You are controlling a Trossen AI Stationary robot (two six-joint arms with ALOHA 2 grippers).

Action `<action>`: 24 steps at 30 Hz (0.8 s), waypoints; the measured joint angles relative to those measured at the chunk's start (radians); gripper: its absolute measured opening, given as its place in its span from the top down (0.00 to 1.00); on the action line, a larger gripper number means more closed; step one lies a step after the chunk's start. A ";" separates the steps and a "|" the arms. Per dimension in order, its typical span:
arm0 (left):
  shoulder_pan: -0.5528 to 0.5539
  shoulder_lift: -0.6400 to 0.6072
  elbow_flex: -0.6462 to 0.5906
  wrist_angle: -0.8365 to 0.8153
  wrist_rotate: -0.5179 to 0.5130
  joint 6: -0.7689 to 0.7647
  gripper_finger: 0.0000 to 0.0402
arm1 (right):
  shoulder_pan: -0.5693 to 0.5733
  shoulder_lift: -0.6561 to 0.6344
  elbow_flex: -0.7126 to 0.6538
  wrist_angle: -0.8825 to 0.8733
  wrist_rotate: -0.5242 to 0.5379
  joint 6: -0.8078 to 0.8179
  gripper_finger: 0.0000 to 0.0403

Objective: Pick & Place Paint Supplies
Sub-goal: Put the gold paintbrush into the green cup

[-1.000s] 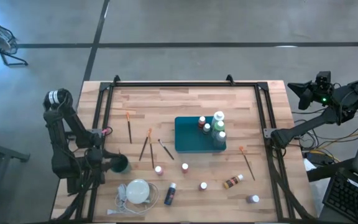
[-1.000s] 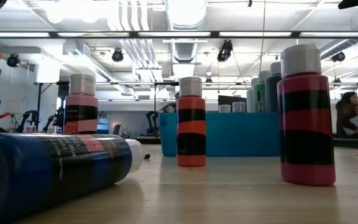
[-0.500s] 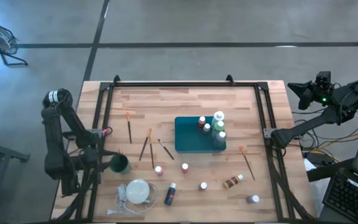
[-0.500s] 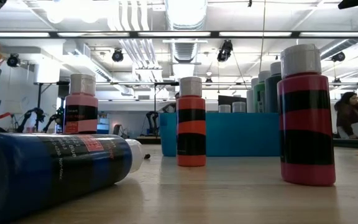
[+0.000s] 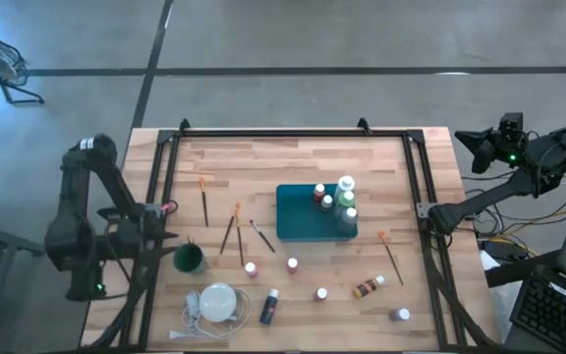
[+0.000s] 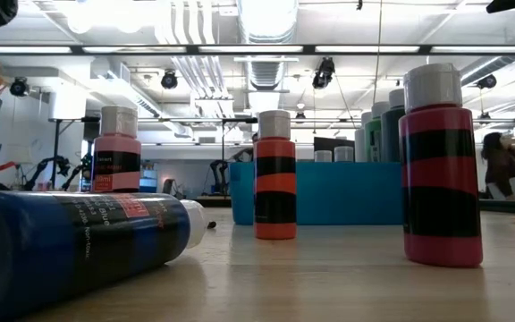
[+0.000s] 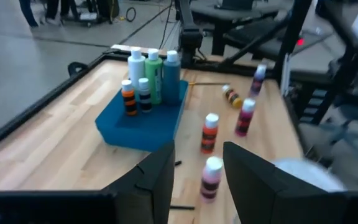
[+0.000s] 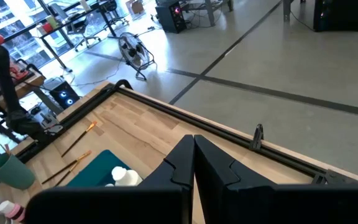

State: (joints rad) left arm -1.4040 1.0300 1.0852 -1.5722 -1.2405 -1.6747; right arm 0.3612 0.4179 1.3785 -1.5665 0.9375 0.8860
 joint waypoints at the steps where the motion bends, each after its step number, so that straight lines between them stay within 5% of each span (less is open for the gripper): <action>1: 0.007 -0.016 0.019 0.001 -0.001 0.001 0.65 | 0.000 0.000 0.000 0.000 0.000 0.000 0.98; 13: 0.175 -0.143 0.190 0.057 -0.192 0.101 0.65 | 0.000 0.000 0.000 0.000 0.000 0.000 0.98; 16: 0.260 -0.121 0.188 0.241 -0.187 0.363 0.65 | 0.000 0.000 0.000 0.000 0.000 0.000 0.98; 20: 0.417 -0.064 0.178 0.639 -0.102 0.941 0.66 | 0.000 0.000 0.000 0.000 0.000 0.000 0.98; 24: 0.624 -0.030 0.184 0.908 0.009 1.198 0.67 | 0.000 0.000 0.000 0.000 0.000 0.000 0.98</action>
State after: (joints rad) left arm -0.7797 1.0003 1.2693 -0.6644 -1.2318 -0.4766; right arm 0.3613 0.4179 1.3785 -1.5665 0.9375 0.8860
